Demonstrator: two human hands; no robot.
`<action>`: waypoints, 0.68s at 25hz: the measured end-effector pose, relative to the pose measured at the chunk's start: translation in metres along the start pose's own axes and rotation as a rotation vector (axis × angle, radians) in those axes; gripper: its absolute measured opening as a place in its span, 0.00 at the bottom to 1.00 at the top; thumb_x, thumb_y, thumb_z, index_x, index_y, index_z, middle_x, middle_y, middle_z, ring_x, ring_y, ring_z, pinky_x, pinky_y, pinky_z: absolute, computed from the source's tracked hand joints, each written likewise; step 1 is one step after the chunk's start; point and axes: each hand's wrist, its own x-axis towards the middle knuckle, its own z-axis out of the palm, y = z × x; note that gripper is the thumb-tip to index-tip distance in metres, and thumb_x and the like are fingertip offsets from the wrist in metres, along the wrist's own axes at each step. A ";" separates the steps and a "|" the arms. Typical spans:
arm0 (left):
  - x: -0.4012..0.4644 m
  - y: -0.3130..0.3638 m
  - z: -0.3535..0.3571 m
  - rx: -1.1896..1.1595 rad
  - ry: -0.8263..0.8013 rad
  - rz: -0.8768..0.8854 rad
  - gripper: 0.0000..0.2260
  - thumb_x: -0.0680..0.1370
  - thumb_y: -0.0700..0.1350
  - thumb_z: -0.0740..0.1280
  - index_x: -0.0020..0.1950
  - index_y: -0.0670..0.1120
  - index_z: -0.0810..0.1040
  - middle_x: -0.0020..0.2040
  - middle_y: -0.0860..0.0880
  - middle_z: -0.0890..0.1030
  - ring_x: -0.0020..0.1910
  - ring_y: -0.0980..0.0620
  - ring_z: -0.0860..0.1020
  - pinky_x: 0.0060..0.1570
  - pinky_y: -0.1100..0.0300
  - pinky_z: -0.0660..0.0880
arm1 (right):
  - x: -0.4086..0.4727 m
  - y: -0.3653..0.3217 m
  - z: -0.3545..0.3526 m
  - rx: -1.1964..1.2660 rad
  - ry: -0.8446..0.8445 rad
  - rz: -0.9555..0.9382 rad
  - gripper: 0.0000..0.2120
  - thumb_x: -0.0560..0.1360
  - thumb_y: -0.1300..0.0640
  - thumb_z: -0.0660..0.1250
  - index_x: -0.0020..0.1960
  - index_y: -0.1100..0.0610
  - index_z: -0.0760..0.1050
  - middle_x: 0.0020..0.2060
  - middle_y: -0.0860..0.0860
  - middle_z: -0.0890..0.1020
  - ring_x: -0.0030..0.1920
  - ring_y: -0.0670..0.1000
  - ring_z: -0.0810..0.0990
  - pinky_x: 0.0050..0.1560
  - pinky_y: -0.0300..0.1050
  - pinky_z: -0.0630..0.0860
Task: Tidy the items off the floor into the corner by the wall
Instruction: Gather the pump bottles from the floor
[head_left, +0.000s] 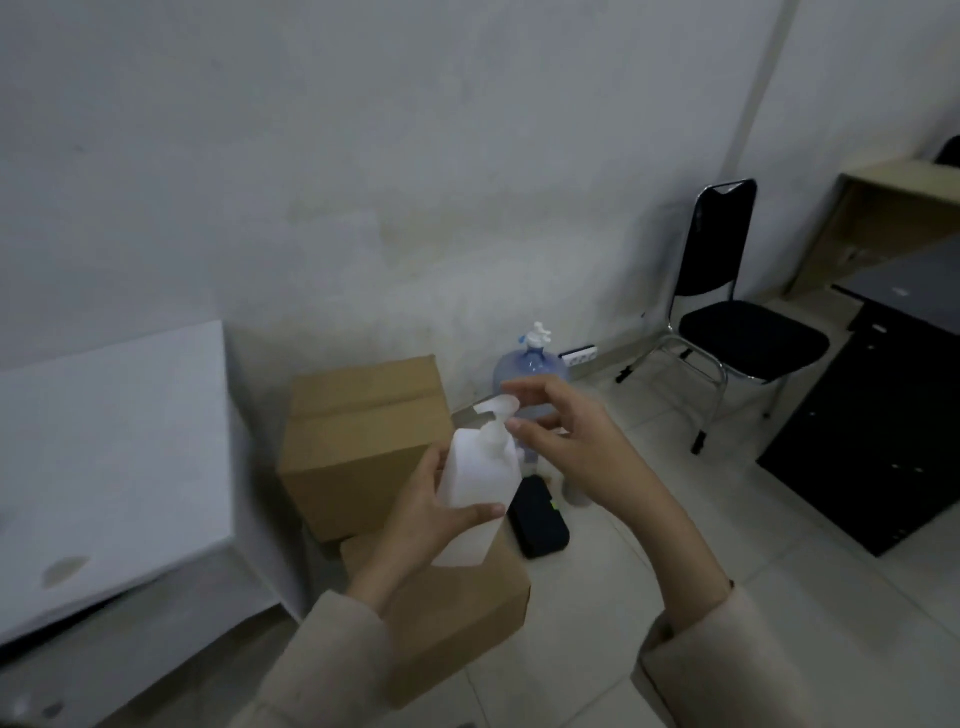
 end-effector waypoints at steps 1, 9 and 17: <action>0.028 0.001 -0.004 0.003 -0.034 0.001 0.28 0.61 0.50 0.78 0.52 0.65 0.66 0.58 0.54 0.74 0.57 0.51 0.74 0.55 0.48 0.75 | 0.026 0.003 -0.006 -0.025 -0.005 0.003 0.14 0.74 0.56 0.67 0.59 0.48 0.73 0.54 0.49 0.78 0.47 0.49 0.80 0.46 0.31 0.75; 0.186 0.010 0.006 0.012 -0.223 -0.017 0.30 0.57 0.50 0.78 0.53 0.65 0.68 0.57 0.56 0.75 0.56 0.51 0.74 0.55 0.49 0.76 | 0.157 0.059 -0.043 -0.167 -0.041 0.101 0.07 0.74 0.58 0.66 0.51 0.49 0.73 0.38 0.44 0.77 0.37 0.46 0.76 0.37 0.30 0.71; 0.323 0.011 0.085 0.034 -0.208 0.015 0.28 0.59 0.49 0.78 0.53 0.64 0.68 0.54 0.59 0.75 0.54 0.57 0.74 0.53 0.52 0.77 | 0.253 0.142 -0.140 -0.260 -0.074 0.045 0.05 0.74 0.54 0.66 0.47 0.55 0.75 0.45 0.56 0.80 0.42 0.57 0.80 0.47 0.57 0.78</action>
